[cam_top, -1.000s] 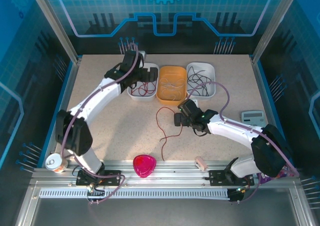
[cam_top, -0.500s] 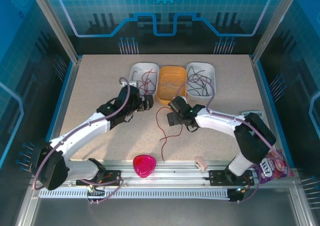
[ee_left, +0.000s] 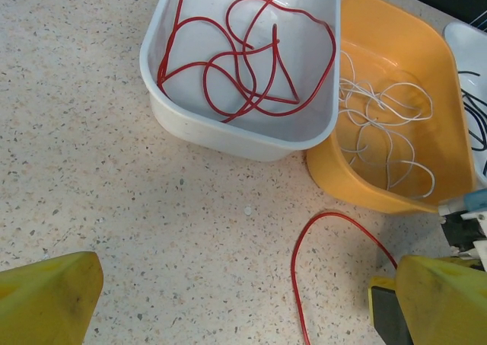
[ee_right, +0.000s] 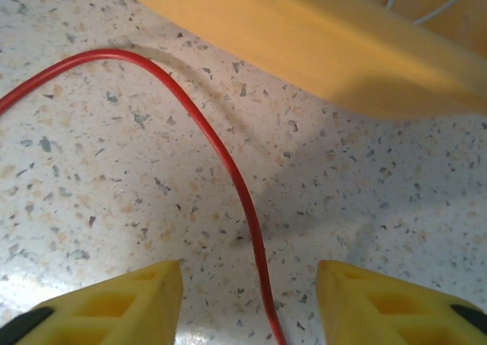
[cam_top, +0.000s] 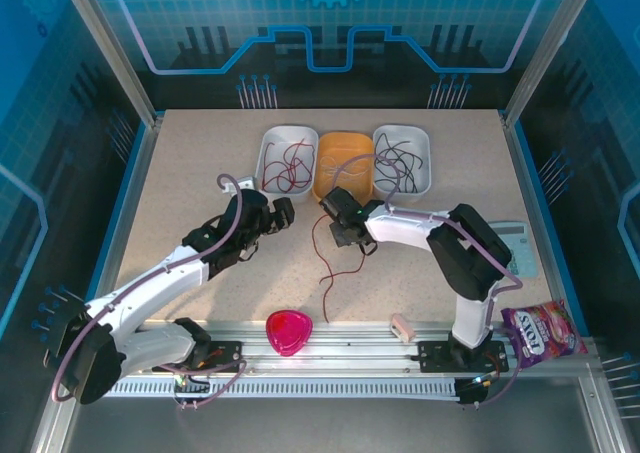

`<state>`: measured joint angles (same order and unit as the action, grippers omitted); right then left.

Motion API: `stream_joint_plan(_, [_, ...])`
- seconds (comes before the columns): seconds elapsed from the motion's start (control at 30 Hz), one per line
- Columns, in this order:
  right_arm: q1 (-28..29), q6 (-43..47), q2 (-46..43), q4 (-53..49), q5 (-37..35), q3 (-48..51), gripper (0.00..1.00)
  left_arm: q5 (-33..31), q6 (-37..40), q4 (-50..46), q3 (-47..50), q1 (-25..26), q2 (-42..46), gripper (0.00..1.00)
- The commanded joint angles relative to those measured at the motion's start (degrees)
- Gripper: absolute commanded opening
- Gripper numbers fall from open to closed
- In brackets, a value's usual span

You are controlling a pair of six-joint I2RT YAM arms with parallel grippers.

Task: Untangle the cables

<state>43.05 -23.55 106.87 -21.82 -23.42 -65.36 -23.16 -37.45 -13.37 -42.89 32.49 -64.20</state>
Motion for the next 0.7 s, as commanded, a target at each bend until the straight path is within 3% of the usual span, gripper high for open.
stream_joint_plan(0.0, [-0.7, 0.6, 1.3, -0.4, -0.3, -1.2, 0.45, -1.3, -1.4, 1.6, 1.0, 0.4, 0.2, 0.99])
stream_joint_plan(0.2, [-0.7, 0.9, 1.7, 0.0, 0.5, -0.2, 0.3, -1.3, -1.5, 2.3, 0.6, 0.4, -1.0, 0.99])
stream_joint_plan(0.4, [-0.4, 1.6, 0.4, -0.2, 0.7, 0.1, 0.0, 0.0, -1.7, 3.2, 0.3, 0.4, -3.0, 0.99])
stream_joint_plan(0.67, [2.9, 5.0, -8.3, 2.1, -1.4, 2.6, 0.0, 3.6, 0.6, 4.9, 0.2, 0.4, -4.7, 0.99])
